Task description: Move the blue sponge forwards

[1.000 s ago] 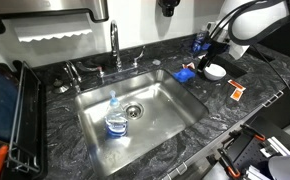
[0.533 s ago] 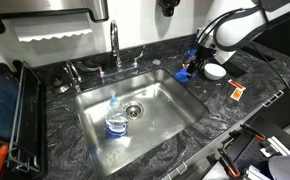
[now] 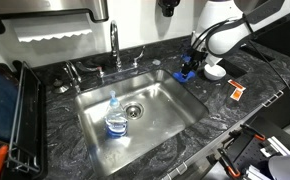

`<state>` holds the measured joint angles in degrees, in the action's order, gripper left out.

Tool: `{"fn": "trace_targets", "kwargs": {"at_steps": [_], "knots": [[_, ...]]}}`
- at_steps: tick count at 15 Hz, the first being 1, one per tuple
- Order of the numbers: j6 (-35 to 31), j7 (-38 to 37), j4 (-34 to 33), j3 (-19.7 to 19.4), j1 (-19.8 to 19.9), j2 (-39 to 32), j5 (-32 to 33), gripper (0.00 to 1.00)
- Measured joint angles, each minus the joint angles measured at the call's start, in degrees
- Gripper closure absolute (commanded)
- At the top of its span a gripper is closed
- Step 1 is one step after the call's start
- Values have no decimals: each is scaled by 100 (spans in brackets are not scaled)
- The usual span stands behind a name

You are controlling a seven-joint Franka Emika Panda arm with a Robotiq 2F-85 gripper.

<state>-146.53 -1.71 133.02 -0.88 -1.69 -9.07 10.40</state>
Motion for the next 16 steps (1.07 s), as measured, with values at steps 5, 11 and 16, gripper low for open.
{"fn": "trace_targets", "kwargs": {"at_steps": [5, 11, 16], "knots": [[-8, -186, -261, -25, -24, -355, 31, 2], [-19, -467, -469, 6, -208, -584, 30, 0], [-18, -741, -562, -11, -357, -753, 187, 0]]}}
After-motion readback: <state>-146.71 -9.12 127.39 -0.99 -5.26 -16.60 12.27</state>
